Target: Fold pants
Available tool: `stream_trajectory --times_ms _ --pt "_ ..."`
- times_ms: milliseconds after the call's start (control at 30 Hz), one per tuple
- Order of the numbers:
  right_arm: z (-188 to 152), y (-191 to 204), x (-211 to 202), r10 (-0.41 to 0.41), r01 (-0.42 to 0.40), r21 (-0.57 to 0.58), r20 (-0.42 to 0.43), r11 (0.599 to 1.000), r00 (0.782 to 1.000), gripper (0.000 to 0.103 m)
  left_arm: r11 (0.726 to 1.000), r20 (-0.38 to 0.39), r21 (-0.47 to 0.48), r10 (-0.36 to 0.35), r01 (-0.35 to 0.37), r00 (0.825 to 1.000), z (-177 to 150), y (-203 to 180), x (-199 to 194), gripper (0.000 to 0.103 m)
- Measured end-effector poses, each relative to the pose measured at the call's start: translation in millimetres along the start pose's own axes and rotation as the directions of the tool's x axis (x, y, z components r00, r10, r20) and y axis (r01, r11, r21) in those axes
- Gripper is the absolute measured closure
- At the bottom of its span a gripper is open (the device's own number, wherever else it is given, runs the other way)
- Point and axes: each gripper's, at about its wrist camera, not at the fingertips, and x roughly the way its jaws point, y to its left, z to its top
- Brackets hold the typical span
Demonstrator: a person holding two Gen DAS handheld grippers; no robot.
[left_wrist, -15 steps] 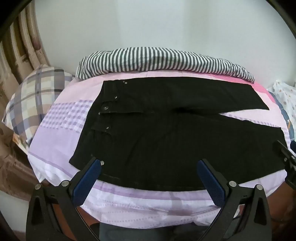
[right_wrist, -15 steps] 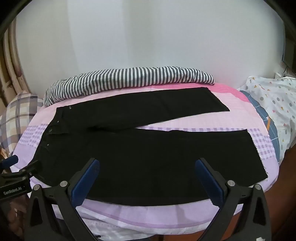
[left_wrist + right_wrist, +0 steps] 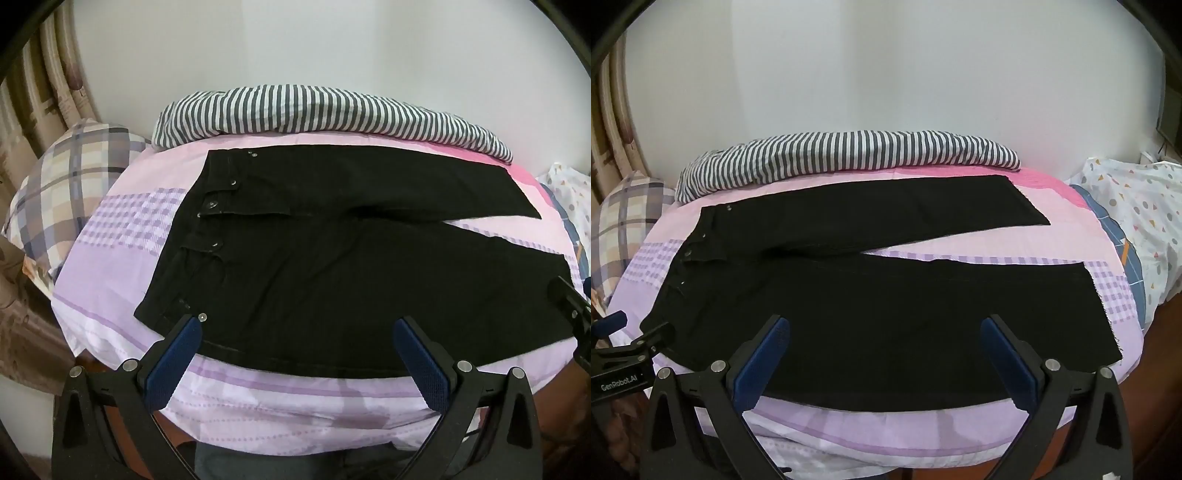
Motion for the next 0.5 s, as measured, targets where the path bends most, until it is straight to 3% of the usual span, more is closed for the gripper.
stream_trajectory --times_ms 500 --pt "2.9 5.5 3.0 -0.003 0.003 -0.015 -0.005 1.0 1.0 0.0 1.0 -0.022 -0.018 0.004 -0.004 1.0 1.0 4.1 6.5 0.0"
